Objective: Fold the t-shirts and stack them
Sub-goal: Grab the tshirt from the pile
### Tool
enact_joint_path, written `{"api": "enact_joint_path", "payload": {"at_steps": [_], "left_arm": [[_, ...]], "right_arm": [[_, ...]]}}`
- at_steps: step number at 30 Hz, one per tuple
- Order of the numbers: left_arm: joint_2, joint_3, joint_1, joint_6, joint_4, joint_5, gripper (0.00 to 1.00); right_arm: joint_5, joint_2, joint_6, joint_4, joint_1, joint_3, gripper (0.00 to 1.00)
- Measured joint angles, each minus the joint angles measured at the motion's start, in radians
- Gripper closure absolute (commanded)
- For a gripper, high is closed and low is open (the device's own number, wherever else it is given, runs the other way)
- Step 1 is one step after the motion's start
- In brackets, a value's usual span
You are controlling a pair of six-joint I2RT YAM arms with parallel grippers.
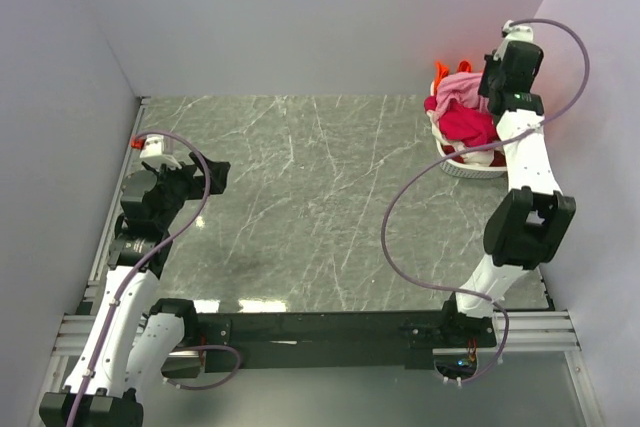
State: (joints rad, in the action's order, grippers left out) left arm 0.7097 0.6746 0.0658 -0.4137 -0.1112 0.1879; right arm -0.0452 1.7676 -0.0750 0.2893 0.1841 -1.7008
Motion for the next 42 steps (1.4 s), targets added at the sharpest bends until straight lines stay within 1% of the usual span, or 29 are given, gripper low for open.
{"api": "enact_joint_path", "payload": {"at_steps": [3,9,15,21,29,34,42], "left_arm": [[-0.008,0.0,0.0,0.0,0.001,0.0,0.01],[-0.016,0.0,0.0,0.0,0.002,0.0,0.01],[-0.019,0.0,0.0,0.0,0.002,0.0,0.01],[-0.019,0.0,0.0,0.0,0.002,0.0,0.01],[-0.019,0.0,0.0,0.0,0.002,0.0,0.0],[-0.019,0.0,0.0,0.0,0.002,0.003,0.01],[-0.019,0.0,0.0,0.0,0.002,0.007,0.01]], "right_arm": [[-0.001,-0.042,-0.007,0.0,-0.003,-0.03,1.0],[-0.022,-0.038,-0.026,0.032,-0.003,-0.13,1.0],[-0.05,0.036,-0.035,0.07,-0.003,-0.265,1.0],[-0.1,0.088,-0.044,0.095,-0.003,-0.344,1.0],[-0.177,0.102,-0.045,0.091,0.019,-0.381,1.0],[-0.199,0.104,-0.042,0.09,0.04,-0.427,1.0],[-0.211,0.104,-0.027,0.042,0.051,-0.509,1.0]]}}
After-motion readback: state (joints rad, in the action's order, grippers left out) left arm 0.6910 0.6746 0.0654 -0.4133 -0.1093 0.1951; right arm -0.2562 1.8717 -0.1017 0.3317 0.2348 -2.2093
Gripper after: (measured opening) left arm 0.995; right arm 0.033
